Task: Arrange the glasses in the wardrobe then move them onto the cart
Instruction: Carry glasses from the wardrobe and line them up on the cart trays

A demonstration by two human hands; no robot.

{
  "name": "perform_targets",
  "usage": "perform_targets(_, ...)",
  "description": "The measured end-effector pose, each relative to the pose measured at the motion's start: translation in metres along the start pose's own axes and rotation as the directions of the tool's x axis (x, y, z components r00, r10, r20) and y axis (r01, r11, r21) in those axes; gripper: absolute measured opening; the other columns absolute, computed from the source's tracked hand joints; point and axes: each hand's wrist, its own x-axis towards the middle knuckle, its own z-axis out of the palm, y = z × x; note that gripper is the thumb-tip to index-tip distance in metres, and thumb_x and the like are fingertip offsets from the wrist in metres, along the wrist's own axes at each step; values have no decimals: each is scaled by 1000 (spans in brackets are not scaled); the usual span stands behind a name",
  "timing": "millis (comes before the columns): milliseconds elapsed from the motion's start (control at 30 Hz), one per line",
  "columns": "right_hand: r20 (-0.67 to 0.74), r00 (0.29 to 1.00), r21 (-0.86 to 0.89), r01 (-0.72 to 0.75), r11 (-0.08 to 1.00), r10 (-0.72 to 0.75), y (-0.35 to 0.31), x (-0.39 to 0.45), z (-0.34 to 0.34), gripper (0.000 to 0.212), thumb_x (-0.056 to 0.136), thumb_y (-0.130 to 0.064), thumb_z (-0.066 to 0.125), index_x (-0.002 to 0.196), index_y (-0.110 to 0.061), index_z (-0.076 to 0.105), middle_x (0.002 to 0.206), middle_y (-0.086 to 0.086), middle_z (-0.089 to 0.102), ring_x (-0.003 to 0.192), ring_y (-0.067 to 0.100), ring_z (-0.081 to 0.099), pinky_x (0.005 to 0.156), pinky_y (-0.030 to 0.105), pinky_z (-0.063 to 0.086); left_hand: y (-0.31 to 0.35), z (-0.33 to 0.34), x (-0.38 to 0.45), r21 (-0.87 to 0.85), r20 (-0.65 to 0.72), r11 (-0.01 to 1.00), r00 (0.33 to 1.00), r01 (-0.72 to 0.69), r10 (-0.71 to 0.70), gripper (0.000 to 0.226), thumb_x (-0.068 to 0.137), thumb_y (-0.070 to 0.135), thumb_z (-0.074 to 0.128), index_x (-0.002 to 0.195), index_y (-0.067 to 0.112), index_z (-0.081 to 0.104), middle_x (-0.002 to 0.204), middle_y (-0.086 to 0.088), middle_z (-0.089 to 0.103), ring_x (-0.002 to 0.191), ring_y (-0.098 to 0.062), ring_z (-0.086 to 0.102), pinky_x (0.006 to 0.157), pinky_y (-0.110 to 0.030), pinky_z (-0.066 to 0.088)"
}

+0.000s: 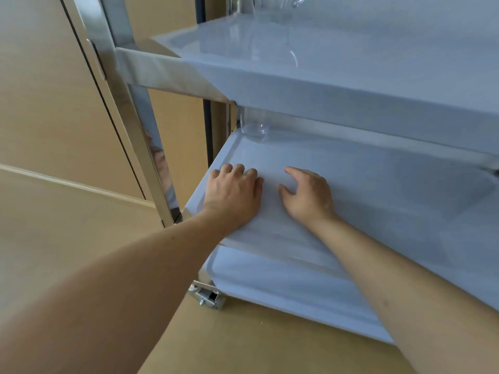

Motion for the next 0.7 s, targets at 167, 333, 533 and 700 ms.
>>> perform_targets(167, 139, 986, -29, -85, 996, 88, -7, -45, -26, 51, 92, -27, 68, 138, -7, 60, 135, 15, 63, 127, 35, 53, 107, 34, 35, 14, -22, -36, -64, 156, 997, 987, 34, -24, 41, 104, 44, 34, 125, 19, 58, 125, -3, 59, 120, -30, 49, 97, -42, 38)
perform_targets(333, 283, 941, -36, -185, 982, 188, -27, -85, -67, 55, 94, -28, 64, 146, -12, 52, 143, 8, 57, 134, 32, 48, 109, 37, 39, 31, -68, -71, -126, 306, 992, 952, 16, 23, 45, 104, 45, 36, 136, 19, 53, 138, -6, 54, 127, -31, 47, 98, -45, 40)
perform_targets(533, 404, 865, -14, -318, 948, 297, -70, -132, -155, 59, 96, -24, 60, 151, -14, 43, 152, 6, 48, 140, 29, 41, 113, 39, 38, 53, -162, -106, -117, 438, 992, 899, 39, 16, 50, 105, 49, 35, 143, 21, 48, 153, -9, 41, 138, -30, 37, 107, -47, 36)
perform_targets(700, 472, 814, -28, -368, 929, 337, -98, -172, -235, 62, 96, -28, 61, 153, -15, 40, 152, 7, 47, 140, 29, 41, 111, 42, 41, 80, -253, -118, -182, 495, 981, 869, 72, 29, 50, 105, 49, 36, 145, 21, 47, 158, -10, 36, 144, -32, 31, 112, -50, 34)
